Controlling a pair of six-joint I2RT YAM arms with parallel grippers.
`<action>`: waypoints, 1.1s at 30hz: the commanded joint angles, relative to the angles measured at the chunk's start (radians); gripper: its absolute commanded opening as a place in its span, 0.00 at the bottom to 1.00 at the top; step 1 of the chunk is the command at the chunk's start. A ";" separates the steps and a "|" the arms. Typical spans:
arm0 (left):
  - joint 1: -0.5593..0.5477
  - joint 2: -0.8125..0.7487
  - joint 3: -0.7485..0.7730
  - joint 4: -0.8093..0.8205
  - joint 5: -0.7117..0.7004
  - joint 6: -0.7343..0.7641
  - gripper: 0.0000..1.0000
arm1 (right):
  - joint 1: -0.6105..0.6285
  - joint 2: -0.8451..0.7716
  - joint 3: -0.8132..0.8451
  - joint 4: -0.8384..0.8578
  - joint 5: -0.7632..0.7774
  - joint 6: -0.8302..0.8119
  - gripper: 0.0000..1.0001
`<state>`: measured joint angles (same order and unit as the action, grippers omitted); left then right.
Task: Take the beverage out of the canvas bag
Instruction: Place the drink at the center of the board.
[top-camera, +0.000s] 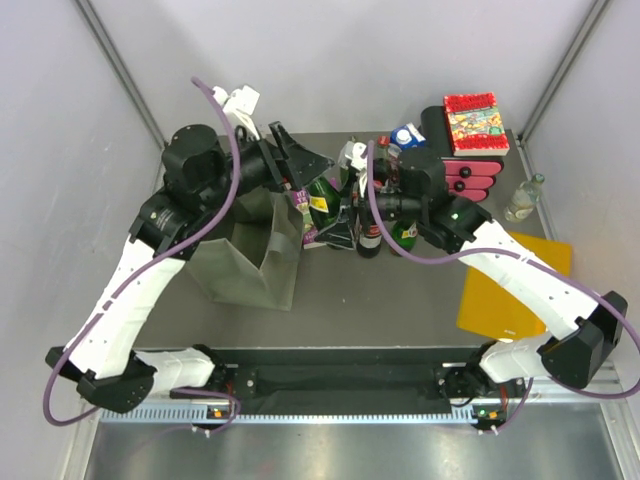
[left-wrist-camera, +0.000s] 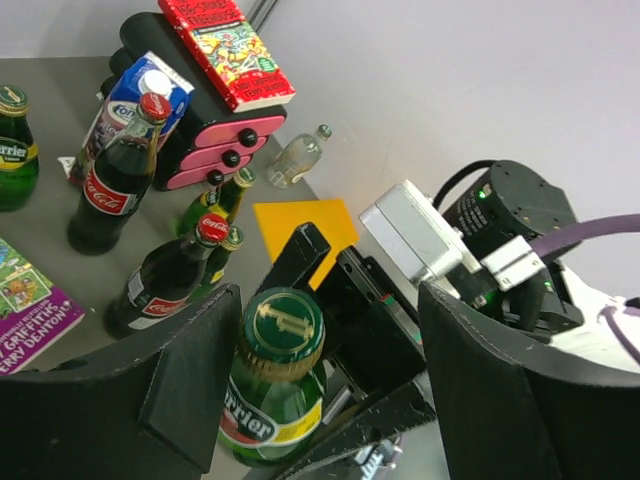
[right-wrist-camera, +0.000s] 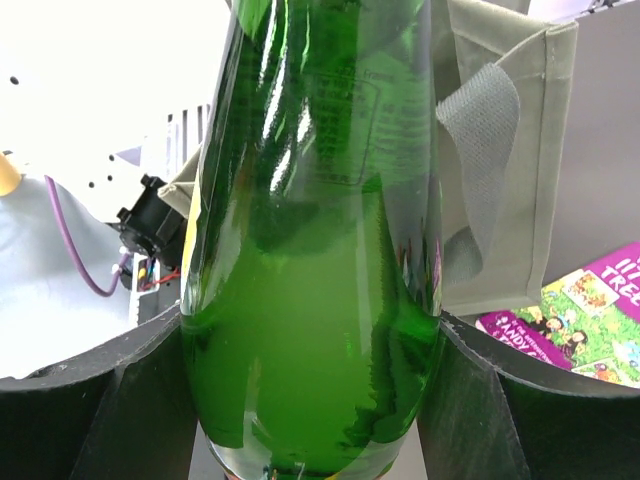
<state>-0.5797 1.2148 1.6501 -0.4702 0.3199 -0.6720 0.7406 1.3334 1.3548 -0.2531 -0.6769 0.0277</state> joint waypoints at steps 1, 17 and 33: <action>-0.049 0.034 0.069 -0.034 -0.082 0.090 0.73 | -0.018 -0.083 0.030 0.156 -0.021 -0.003 0.00; -0.103 0.066 0.068 -0.009 -0.093 0.163 0.00 | -0.037 -0.140 -0.060 0.150 -0.004 -0.022 0.13; -0.258 0.077 -0.145 0.212 -0.154 0.388 0.00 | -0.178 -0.427 -0.313 -0.036 0.023 -0.316 1.00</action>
<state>-0.8047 1.3144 1.4937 -0.4911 0.1802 -0.3481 0.6079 0.9802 1.0847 -0.2321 -0.6491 -0.1379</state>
